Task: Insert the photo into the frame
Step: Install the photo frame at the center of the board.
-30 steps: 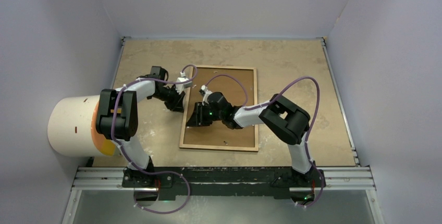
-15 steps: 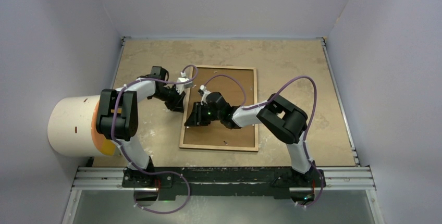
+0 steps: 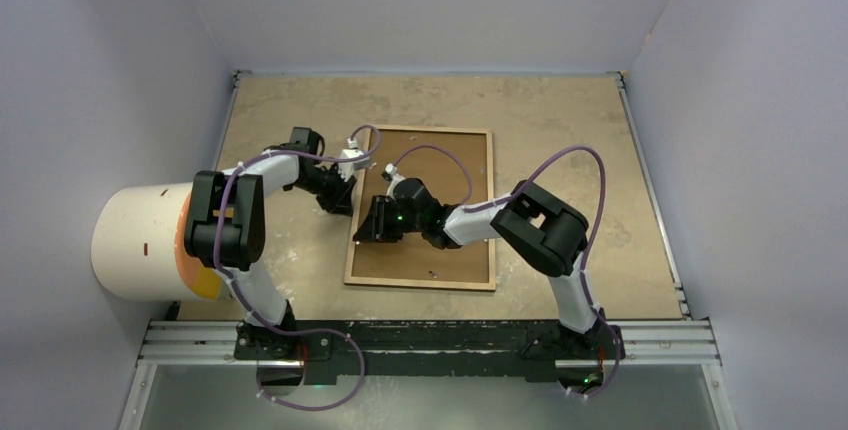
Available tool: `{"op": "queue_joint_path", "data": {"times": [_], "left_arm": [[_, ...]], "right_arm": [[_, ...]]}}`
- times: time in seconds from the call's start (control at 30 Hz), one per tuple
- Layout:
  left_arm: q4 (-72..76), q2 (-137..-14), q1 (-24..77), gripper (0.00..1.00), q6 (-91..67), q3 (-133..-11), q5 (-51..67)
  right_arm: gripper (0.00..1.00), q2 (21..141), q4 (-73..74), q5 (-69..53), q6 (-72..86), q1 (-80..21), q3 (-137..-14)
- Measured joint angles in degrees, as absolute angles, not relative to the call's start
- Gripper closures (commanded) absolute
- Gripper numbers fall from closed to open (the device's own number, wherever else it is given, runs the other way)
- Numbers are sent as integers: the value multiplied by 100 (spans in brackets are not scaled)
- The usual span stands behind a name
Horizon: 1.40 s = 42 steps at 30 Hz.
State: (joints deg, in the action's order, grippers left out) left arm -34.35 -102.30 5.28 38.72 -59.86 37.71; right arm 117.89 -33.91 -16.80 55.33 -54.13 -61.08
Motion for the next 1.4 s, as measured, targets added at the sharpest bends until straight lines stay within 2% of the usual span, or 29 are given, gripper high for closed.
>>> {"op": "queue_joint_path", "data": {"times": [0.37, 1.4], "left_arm": [[-3369, -10230, 528, 97, 3883, -5972, 3767], [-3765, -9854, 644, 100, 4311, -5535, 3835]], "right_arm": [[66, 11839, -3461, -1542, 5649, -5435, -6152], [66, 11590, -3612, -1037, 6045, -5627, -5763]]}}
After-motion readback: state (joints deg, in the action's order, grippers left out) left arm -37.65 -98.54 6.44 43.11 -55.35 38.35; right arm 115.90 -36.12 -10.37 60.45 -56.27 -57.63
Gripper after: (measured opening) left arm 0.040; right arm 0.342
